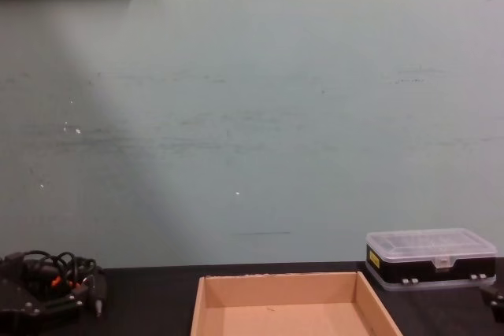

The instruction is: Use one hand to pick up the angle iron from the table and place it into the box.

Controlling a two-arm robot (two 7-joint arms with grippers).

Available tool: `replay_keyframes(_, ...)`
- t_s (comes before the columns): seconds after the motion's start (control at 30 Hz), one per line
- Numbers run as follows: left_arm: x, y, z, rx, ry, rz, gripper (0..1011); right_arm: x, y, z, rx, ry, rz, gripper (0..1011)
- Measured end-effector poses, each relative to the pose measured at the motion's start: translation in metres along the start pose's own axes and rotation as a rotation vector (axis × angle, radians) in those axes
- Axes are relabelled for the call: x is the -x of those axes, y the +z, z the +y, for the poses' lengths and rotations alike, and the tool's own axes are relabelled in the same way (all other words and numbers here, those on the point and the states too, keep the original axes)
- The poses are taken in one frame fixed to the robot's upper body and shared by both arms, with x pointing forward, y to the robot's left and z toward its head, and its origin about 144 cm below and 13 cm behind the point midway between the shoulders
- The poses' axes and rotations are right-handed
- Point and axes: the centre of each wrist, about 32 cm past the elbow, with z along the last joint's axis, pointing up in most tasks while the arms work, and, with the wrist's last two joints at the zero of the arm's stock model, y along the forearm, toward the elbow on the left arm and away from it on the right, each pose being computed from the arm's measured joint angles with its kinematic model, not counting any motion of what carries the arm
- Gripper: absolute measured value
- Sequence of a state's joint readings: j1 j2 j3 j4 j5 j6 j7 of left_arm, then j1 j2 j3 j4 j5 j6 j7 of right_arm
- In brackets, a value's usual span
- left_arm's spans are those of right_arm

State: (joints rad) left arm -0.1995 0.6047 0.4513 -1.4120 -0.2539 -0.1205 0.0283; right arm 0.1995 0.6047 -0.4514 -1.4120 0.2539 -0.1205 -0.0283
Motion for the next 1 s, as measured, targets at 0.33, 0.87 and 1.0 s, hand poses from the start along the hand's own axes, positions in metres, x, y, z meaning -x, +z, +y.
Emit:
replay_keyframes(0.33,0.0000,0.0000,0.0000,0.000,0.000,0.000,1000,0.0000,0.0000,0.0000,0.000,0.000,0.000,1004)
replay_keyframes(0.87,0.0000,0.0000,0.0000,0.000,0.000,0.000,1000,0.0000,0.0000,0.0000,0.000,0.000,0.000,1004)
replay_keyframes(1.0,0.0000,0.0000,0.0000,0.000,0.000,0.000,1000,-0.0035,0.0025,-0.0025,-0.009,0.001,0.001,1004)
